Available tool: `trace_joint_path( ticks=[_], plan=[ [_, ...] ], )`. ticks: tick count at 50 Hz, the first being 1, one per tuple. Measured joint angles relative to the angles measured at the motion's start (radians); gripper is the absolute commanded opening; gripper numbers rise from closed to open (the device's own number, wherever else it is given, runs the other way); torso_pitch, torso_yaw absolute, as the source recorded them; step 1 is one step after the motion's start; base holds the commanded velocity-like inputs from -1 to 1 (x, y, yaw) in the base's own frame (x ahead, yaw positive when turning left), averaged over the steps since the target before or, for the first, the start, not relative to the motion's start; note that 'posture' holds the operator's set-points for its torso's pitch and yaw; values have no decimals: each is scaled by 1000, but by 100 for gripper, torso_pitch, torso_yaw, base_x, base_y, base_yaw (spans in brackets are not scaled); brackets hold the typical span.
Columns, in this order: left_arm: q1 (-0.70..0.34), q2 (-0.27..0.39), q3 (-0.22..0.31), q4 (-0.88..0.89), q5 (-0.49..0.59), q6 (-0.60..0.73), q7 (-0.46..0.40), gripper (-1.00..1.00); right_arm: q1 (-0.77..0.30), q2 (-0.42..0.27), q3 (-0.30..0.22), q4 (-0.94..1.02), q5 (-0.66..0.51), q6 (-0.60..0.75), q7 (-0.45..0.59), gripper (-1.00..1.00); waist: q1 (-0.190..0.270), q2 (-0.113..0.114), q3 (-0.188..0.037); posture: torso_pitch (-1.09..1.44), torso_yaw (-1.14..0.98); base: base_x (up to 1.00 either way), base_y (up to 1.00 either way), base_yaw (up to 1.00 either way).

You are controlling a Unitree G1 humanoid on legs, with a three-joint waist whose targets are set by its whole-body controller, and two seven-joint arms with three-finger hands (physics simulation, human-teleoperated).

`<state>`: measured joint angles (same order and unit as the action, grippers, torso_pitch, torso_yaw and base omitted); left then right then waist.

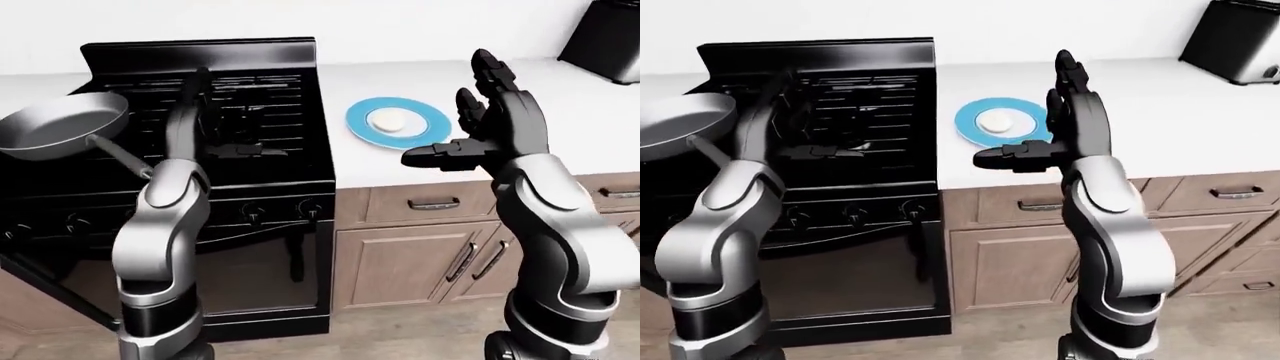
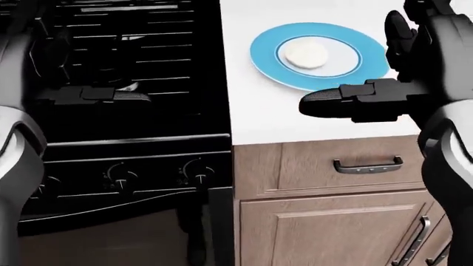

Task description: Pick the dumpling from the plate and place it in the pan.

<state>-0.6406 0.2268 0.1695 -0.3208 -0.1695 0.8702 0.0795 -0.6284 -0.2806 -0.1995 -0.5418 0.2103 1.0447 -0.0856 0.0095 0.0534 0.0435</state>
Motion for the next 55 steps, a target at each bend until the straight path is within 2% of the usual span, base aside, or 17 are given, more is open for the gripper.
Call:
trace_joint_path(
  ticks=[5, 9, 12, 15, 20, 23, 25, 26, 29, 34, 36, 38, 40, 43, 46, 48, 55],
  plan=[
    [-14, 1, -7, -14, -2, 5, 1, 100, -11, -7, -13, -12, -2, -5, -4, 100, 5, -43, -10, 0, 0, 20, -6, 0],
    [-19, 4, -5, -24, -4, -7, 0, 100, -11, -6, -10, -15, -5, -21, -4, 100, 13, -111, -16, 0, 0, 21, -6, 0],
    [-6, -11, -25, -9, -8, -12, -5, 100, 1, -9, -22, -9, -11, -10, -10, 100, -7, -102, 0, 0, 0, 21, -5, 0],
    [-2, -12, -34, 3, -16, 2, -13, 100, 3, -9, -24, 0, -18, 2, -15, 100, -12, -94, -3, 0, 0, 21, -6, 0],
    [-13, -6, -18, -20, -11, -5, -7, 100, -5, -10, -20, -12, -16, -9, -9, 100, -14, -41, 1, 0, 0, 19, -3, 0],
    [-22, -4, -17, -25, -10, -7, -5, 100, -15, -12, -20, -13, -16, -7, -9, 100, -18, 10, -13, 0, 0, 18, 0, 0],
    [-13, 0, -9, -21, -9, -5, -3, 100, -7, -1, -8, -13, -14, -5, -7, 100, -4, -4, -3, 0, 0, 17, 0, 0],
    [-6, 1, -5, -17, -7, -1, 0, 100, -4, 2, 0, -8, -10, -1, -4, 100, 0, 1, -2, 0, 0, 17, 0, 0],
    [-6, 2, -1, -9, -2, 13, 5, 100, -3, 1, 4, -2, -4, 8, 1, 100, 3, -7, -11, 0, 0, 17, 0, 0],
    [-16, 3, -5, -26, -7, 3, 2, 100, -15, -4, -8, -20, -11, -3, -3, 100, 9, -68, -10, 0, 0, 17, 0, 0],
    [-20, 4, -5, -25, -7, 0, 2, 100, -18, -5, -8, -21, -11, -8, -2, 100, 11, -105, -15, 0, 0, 17, 0, 0],
    [-16, -6, -14, -24, -9, -1, 1, 100, -12, -9, -17, -16, -13, -10, -3, 100, -4, -94, -8, 0, 0, 15, 0, 0],
    [-11, -11, -31, -13, -16, 4, -5, 100, 1, -8, -26, -6, -20, -1, -8, 100, -12, -99, -4, 0, 0, 11, 0, 0],
    [-14, -6, -26, -14, -22, 8, -10, 100, -6, -7, -20, -3, -27, 3, -13, 100, -11, -91, 3, 0, 0, 0, 0, 0],
    [-17, 1, -5, -23, -26, 1, -8, 100, -11, -2, 0, -1, -35, -11, -13, 100, -17, -62, 17, 0, 0, 0, 0, 0],
    [-16, 6, 1, -22, -29, -6, -5, 100, -13, 0, 4, 7, -39, -17, -7, 100, -20, -32, 10, 0, 0, 0, 0, 0],
    [7, 21, 17, 78, -20, -46, 1, 100, -3, 3, 7, 65, -44, -56, 20, 100, -9, -67, -3, 0, 0, 0, 0, 0]
  ],
)
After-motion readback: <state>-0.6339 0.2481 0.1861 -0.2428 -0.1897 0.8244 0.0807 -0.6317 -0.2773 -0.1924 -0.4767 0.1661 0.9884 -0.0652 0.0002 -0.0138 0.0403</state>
